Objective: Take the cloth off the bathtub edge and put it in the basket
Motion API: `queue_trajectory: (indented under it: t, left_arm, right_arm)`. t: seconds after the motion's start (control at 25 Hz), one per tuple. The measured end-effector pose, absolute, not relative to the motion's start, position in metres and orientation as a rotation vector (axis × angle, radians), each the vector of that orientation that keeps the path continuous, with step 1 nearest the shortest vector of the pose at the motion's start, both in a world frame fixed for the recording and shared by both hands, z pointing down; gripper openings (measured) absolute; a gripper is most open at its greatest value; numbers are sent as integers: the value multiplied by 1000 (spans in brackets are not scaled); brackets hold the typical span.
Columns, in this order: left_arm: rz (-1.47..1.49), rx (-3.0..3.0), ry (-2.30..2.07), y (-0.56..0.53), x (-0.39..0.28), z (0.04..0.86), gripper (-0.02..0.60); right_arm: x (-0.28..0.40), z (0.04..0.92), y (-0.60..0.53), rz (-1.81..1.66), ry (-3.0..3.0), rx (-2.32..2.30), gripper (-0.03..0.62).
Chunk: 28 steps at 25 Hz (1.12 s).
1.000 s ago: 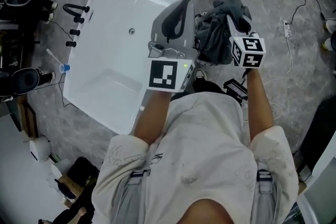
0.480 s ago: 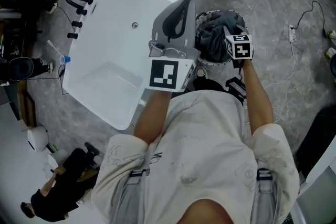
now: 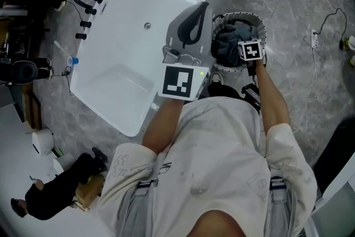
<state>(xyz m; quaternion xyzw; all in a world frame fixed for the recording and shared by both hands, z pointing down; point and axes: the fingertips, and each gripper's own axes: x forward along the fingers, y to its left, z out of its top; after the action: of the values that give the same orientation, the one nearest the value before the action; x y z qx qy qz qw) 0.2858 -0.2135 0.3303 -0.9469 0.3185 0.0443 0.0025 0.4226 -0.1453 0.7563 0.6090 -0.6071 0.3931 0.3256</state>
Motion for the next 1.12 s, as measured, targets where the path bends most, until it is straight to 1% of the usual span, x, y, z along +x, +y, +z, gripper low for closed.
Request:
queue_trajectory:
  t: [0.44, 0.76, 0.84, 0.96, 1.12]
  left_arm:
    - [-10, -2973, 1009, -216, 286, 361, -3]
    - [-61, -2975, 1012, -221, 295, 386, -3]
    - [-65, -2966, 1017, -222, 296, 391, -3]
    - [-69, -2968, 1030, -222, 298, 395, -3]
    - [-96, -2974, 1026, -219, 301, 401, -3]
  right_arm:
    - [420, 824, -153, 1134, -1547, 1563, 100]
    - [416, 849, -142, 1216, -1478, 1534, 100]
    - [414, 856, -140, 1230, -1468, 1538, 108]
    - [420, 867, -135, 1220, -1449, 1540, 142]
    - [427, 871, -131, 1214, -1448, 1564, 153]
